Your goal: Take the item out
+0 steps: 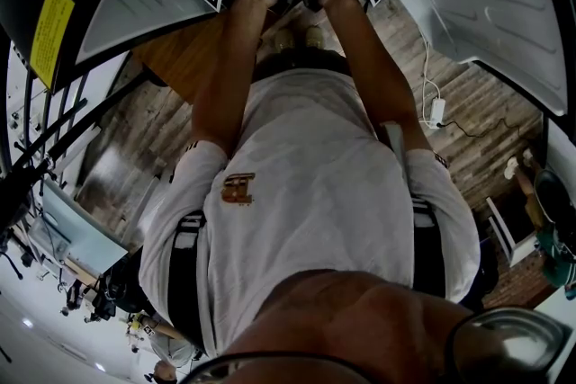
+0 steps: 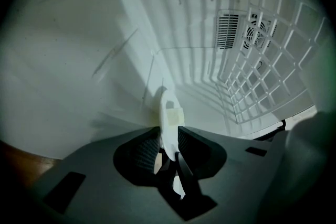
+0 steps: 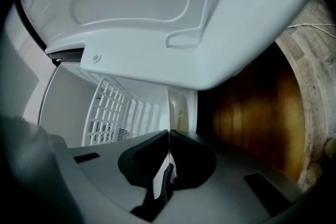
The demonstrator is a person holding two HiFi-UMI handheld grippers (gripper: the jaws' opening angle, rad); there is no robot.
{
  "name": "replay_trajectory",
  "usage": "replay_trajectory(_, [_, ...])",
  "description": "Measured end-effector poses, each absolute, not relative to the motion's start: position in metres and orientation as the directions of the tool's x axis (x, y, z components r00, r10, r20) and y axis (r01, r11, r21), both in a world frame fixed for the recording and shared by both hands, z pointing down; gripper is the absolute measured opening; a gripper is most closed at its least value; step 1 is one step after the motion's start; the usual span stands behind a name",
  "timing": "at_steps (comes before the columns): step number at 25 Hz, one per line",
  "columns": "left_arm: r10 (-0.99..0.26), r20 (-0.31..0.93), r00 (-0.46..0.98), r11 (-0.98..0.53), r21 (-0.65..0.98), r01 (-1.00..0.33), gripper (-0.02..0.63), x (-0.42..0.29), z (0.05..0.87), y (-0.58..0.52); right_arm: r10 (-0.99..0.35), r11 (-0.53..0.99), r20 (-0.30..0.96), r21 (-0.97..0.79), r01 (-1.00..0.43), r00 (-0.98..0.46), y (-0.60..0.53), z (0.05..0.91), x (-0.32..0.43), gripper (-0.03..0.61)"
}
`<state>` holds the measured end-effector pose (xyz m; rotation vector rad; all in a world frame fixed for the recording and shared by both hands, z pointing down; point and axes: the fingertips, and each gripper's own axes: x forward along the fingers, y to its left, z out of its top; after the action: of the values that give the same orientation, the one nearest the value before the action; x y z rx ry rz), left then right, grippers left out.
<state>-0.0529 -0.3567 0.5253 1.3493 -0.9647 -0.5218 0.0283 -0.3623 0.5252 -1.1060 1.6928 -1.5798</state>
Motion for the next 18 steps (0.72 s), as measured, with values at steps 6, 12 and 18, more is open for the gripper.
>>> replay_trajectory(6, [-0.792, 0.263, 0.552, 0.179, 0.963, -0.202, 0.124, -0.047, 0.524, -0.357, -0.859, -0.051, 0.118, -0.988, -0.147, -0.498, -0.358, 0.525, 0.032, 0.038])
replay_trajectory(12, [-0.788, 0.268, 0.555, 0.177, 0.961, -0.213, 0.063, -0.044, 0.53, -0.355, -0.857, -0.046, 0.112, -0.989, -0.142, -0.504, -0.356, 0.525, 0.035, 0.038])
replay_trajectory(18, [-0.792, 0.23, 0.566, 0.143, 0.971, -0.194, 0.037, -0.034, 0.534, -0.333, -0.863, -0.044, 0.1, -0.991, -0.124, -0.496, -0.331, 0.53, 0.045, 0.038])
